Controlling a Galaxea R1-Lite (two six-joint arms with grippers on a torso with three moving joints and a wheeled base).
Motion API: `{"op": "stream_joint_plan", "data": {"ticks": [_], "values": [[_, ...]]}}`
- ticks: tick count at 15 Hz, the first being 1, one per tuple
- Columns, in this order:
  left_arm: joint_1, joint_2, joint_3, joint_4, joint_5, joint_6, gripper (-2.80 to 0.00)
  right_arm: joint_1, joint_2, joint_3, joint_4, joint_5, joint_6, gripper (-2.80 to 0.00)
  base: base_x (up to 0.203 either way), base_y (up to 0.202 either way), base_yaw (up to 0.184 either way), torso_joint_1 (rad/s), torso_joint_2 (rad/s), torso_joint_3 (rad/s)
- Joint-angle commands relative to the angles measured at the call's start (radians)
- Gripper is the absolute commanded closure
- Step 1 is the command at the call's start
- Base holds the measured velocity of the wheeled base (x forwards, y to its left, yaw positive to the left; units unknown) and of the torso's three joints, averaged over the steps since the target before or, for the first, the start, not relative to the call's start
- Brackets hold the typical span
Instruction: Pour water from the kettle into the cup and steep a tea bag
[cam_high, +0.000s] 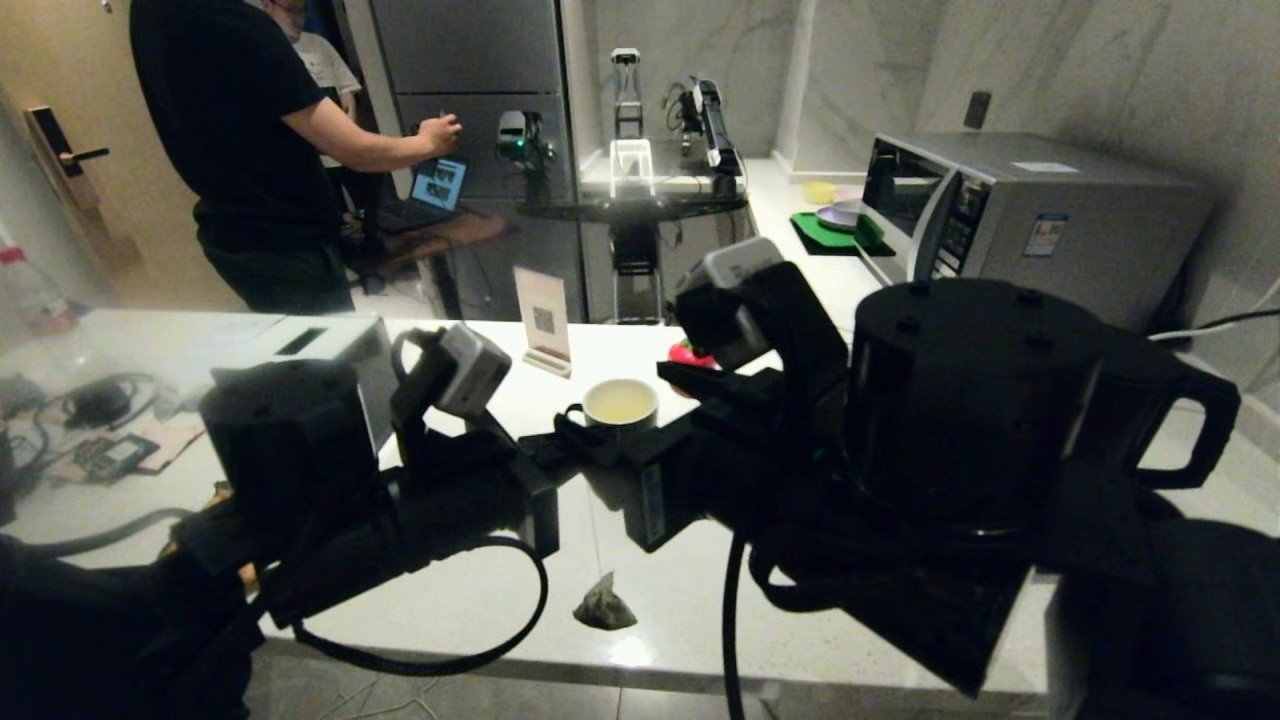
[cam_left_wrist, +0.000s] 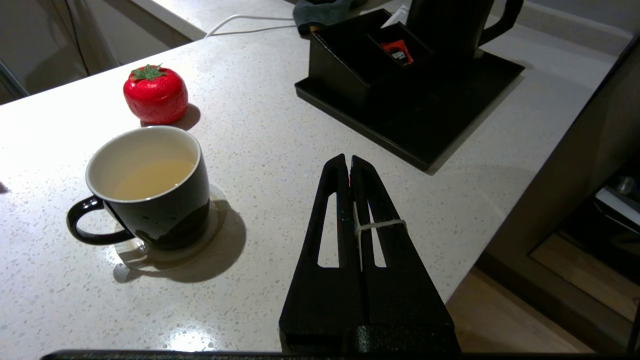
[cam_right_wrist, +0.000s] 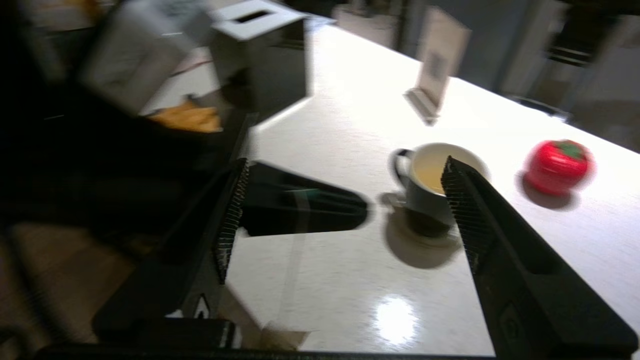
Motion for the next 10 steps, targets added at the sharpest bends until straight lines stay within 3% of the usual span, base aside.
{"op": "stream_joint_plan", "data": {"ticks": [1,3,5,10], "values": [[0.000,-0.003,0.004,-0.006,-0.002,0.000,0.00,-0.002,0.003,-0.002,-0.002,-0.066,0.000,-2.80,0.000,0.000,0.000,0.000,0.00,0.000],[0.000,-0.003,0.007,-0.006,-0.002,0.000,0.00,-0.022,0.005,-0.003,-0.003,-0.173,-0.001,-2.80,0.000,0.000,0.000,0.000,0.00,0.000],[0.000,-0.005,0.007,-0.006,0.001,0.000,0.00,-0.081,-0.001,0.005,-0.021,-0.228,-0.012,-2.80,0.000,0.000,0.000,0.000,0.00,0.000],[0.002,-0.007,0.029,-0.006,0.004,-0.001,0.00,-0.251,-0.063,0.098,-0.158,-0.240,-0.138,-2.80,0.000,0.000,0.000,0.000,0.00,0.000]]}}
